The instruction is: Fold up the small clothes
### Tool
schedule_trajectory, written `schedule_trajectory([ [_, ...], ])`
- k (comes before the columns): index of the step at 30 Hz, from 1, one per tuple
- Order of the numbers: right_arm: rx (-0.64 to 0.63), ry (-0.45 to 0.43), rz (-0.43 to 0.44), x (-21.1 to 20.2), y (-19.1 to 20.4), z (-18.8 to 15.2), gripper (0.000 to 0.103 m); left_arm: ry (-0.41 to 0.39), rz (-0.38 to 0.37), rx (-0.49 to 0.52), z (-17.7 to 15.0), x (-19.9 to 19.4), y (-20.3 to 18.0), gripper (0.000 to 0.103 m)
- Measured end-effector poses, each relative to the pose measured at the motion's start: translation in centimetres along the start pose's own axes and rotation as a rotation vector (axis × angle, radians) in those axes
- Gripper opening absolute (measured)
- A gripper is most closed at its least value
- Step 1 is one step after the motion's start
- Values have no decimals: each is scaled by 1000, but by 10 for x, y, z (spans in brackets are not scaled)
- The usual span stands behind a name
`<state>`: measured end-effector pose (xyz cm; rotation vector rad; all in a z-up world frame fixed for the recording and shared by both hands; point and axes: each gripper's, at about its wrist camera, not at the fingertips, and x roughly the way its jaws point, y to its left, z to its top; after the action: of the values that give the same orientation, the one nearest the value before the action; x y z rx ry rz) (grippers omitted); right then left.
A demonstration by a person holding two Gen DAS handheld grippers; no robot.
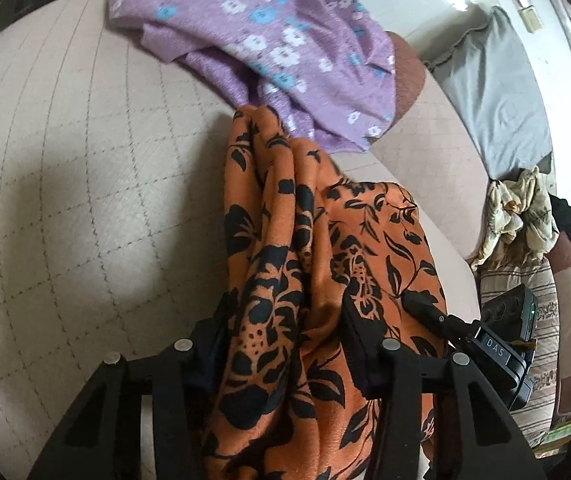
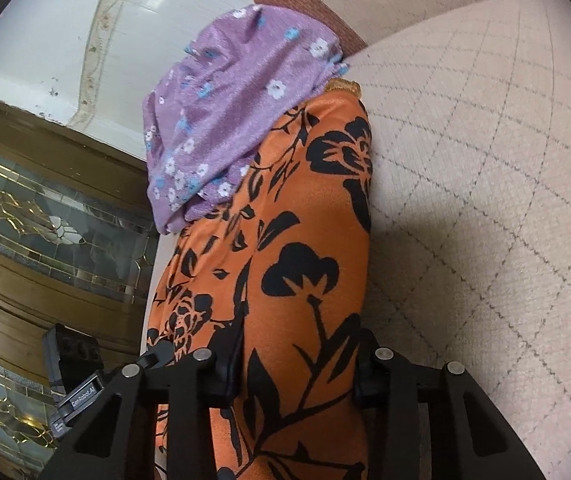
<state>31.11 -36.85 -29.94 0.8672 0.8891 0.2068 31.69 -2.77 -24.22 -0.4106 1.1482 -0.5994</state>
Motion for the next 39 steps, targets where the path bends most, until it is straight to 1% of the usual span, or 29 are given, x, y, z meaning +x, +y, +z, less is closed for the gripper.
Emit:
schedule_trajectory([
  [2, -18, -18, -9, -10, 2, -2, 41, -2, -6, 12, -2, 0, -8, 49],
  [5, -23, -43, -9, -30, -2, -6, 41, -5, -8, 56, -12, -4, -27, 49],
  [8, -14, -60, -12, -54, -7, -12, 41, 0, 3, 115, -30, -9, -50, 49],
  [10, -23, -62, -22, -74, -9, -19, 41, 7, 8, 157, -48, -12, -67, 49],
  [14, -45, -67, -30, -109, -11, -39, 41, 25, 8, 158, -80, -23, -79, 49],
  [18, -67, -73, -46, -145, -14, -71, 41, 15, 52, 202, -124, -39, -96, 49],
  [19, -67, -73, -45, -152, -15, -78, 41, 18, 60, 205, -131, -39, -98, 49],
  [23, -63, -72, -57, -176, -23, -109, 41, 57, 114, 266, -172, -44, -112, 49],
  [26, -69, -86, -55, -194, -31, -130, 41, 65, 135, 293, -190, -47, -122, 49],
  [28, -70, -100, -49, -204, -38, -142, 41, 57, 162, 328, -202, -49, -132, 49],
  [32, -76, -121, -24, -215, -50, -157, 41, 33, 208, 379, -216, -52, -143, 49],
  [34, -80, -132, 0, -215, -58, -162, 41, 22, 237, 391, -222, -53, -145, 49],
  [36, -83, -133, 5, -211, -63, -164, 41, 9, 282, 407, -228, -48, -145, 49],
  [39, -90, -111, -12, -197, -69, -166, 41, 4, 353, 416, -235, -38, -138, 47],
])
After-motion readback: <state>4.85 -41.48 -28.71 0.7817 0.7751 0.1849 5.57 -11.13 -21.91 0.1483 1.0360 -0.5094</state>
